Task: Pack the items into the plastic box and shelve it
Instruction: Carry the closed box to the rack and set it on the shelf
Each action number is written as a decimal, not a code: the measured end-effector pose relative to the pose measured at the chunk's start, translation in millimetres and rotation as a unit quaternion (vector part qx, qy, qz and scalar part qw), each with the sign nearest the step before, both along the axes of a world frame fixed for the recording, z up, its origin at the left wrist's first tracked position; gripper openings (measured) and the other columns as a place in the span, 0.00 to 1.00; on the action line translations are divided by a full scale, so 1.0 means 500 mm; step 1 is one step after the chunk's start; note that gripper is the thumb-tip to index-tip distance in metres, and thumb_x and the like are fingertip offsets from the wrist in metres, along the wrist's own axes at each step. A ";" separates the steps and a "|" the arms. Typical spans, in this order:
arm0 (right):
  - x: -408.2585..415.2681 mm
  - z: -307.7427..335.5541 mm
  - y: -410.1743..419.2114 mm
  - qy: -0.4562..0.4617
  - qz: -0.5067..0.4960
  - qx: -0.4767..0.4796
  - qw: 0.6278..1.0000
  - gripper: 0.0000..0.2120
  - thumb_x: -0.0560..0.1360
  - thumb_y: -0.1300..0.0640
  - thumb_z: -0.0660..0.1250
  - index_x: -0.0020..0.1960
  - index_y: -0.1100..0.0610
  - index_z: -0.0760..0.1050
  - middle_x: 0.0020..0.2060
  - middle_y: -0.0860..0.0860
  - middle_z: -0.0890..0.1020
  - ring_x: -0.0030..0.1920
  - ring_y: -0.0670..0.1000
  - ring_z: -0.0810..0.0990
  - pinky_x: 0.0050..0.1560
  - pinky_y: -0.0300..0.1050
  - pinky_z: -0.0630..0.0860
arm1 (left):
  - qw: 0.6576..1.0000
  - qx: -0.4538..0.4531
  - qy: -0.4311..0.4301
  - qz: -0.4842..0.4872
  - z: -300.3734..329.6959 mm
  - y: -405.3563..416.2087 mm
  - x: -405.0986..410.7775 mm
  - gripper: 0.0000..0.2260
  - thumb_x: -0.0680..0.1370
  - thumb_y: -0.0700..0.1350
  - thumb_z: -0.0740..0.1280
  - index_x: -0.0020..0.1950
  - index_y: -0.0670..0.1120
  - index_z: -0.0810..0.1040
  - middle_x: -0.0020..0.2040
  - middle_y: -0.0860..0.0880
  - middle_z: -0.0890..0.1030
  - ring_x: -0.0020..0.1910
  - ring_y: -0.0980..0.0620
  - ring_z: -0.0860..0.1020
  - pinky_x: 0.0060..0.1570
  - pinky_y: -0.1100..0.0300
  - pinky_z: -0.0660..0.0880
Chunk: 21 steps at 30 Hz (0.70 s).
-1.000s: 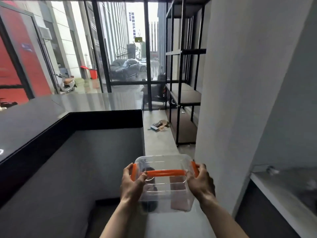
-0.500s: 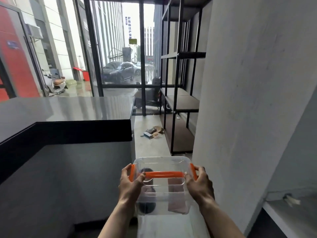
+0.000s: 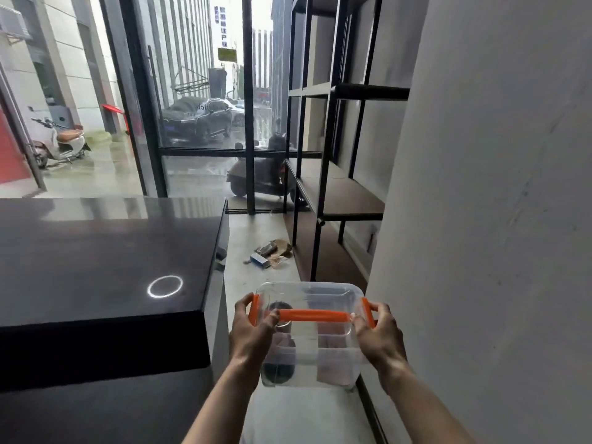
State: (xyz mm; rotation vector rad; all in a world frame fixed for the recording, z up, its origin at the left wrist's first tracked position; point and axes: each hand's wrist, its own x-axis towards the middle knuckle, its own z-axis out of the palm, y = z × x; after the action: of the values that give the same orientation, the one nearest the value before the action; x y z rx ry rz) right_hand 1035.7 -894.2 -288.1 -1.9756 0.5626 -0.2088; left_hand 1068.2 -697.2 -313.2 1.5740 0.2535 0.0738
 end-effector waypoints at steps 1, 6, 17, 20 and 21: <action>0.039 0.000 -0.007 -0.002 -0.004 -0.001 1.000 0.19 0.78 0.47 0.66 0.67 0.49 0.69 0.54 0.54 0.82 0.52 0.58 0.82 0.56 0.61 0.82 | 1.000 0.000 0.001 -0.002 0.000 -0.007 0.041 0.28 0.76 0.48 0.72 0.73 0.56 0.65 0.66 0.45 0.74 0.54 0.46 0.75 0.59 0.44 0.75; 0.258 -0.020 -0.051 -0.002 -0.006 0.003 1.000 0.19 0.77 0.45 0.66 0.65 0.47 0.69 0.54 0.54 0.81 0.51 0.58 0.82 0.55 0.61 0.82 | 1.000 0.009 0.008 -0.004 -0.007 -0.050 0.261 0.29 0.76 0.48 0.72 0.73 0.56 0.64 0.70 0.42 0.72 0.55 0.44 0.76 0.60 0.41 0.76; 0.857 0.010 -0.184 -0.029 0.056 0.018 0.998 0.19 0.78 0.50 0.67 0.68 0.52 0.71 0.55 0.54 0.82 0.50 0.55 0.81 0.51 0.52 0.81 | 0.998 0.032 0.000 0.058 0.020 -0.171 0.815 0.27 0.75 0.49 0.73 0.72 0.55 0.68 0.67 0.43 0.74 0.58 0.43 0.75 0.61 0.43 0.75; 1.014 0.023 -0.192 -0.034 0.083 0.022 0.996 0.20 0.78 0.50 0.67 0.69 0.53 0.71 0.55 0.55 0.83 0.50 0.56 0.82 0.51 0.50 0.80 | 0.996 0.036 0.000 0.076 0.032 -0.172 0.956 0.26 0.75 0.49 0.73 0.71 0.56 0.68 0.64 0.46 0.74 0.57 0.44 0.75 0.60 0.45 0.75; 1.061 0.022 -0.192 -0.034 0.087 0.020 0.995 0.20 0.78 0.50 0.67 0.68 0.53 0.71 0.55 0.55 0.83 0.50 0.55 0.82 0.50 0.48 0.79 | 0.996 0.035 0.001 0.080 0.033 -0.172 0.997 0.26 0.75 0.49 0.73 0.71 0.56 0.68 0.64 0.46 0.74 0.56 0.45 0.75 0.59 0.46 0.75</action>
State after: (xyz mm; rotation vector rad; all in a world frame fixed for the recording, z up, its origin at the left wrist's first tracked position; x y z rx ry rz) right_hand 1566.0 -990.1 -277.0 -1.9595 0.3460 -0.1536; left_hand 1566.9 -783.0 -296.9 1.6216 0.3822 0.2086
